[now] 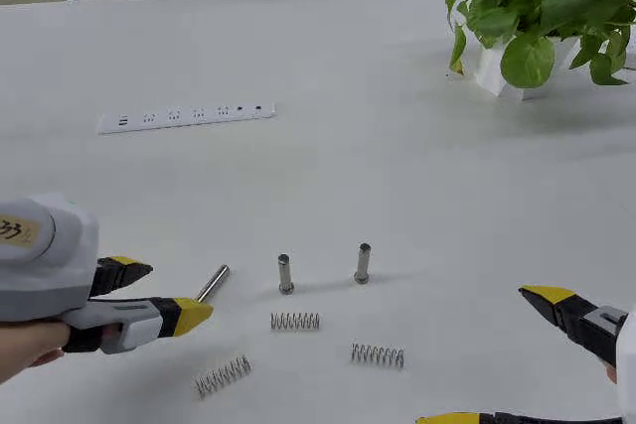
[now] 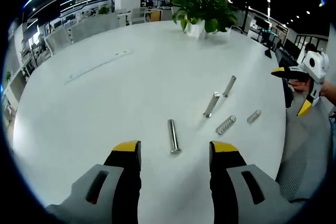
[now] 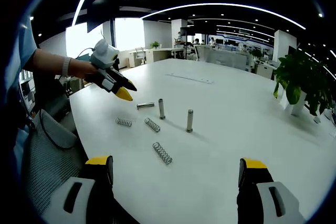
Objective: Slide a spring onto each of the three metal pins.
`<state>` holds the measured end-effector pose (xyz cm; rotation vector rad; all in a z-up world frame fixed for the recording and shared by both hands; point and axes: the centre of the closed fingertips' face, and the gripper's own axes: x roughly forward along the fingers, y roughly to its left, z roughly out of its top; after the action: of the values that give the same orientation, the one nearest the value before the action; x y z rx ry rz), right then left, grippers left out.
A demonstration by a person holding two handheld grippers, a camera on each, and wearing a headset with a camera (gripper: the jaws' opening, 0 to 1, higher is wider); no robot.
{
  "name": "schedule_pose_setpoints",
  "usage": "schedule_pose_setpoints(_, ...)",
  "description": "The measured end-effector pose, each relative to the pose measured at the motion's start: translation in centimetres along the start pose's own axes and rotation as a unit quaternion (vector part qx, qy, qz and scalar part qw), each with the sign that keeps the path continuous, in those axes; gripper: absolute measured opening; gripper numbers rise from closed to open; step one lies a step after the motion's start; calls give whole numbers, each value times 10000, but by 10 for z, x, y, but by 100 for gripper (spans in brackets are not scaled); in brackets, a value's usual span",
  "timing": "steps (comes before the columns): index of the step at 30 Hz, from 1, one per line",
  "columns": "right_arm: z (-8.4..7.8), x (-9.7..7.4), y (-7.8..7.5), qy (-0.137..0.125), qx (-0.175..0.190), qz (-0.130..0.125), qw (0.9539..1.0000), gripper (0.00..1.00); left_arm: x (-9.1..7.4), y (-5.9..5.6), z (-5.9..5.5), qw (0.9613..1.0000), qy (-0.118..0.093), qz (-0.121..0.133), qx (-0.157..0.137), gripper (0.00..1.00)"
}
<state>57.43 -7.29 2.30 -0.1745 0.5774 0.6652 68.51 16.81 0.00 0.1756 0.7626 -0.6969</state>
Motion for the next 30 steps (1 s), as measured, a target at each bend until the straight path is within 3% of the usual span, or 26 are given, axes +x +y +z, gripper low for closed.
schedule_pose_setpoints(4, 0, 1, 2, 1, -8, 23, 10000, 100, 8, 3, 2, 10000, 89, 16, -20, 35)
schedule_pose_setpoints(21, -7, 0, 5, 34, 53, 41, 10000, 100, 43, 2, 2, 9989, 436, 134, 120, 19)
schedule_pose_setpoints(30, -9, -2, 5, 28, 103, 29, 9999, 100, 53, 4, 0, 9978, 618, 190, 135, 13)
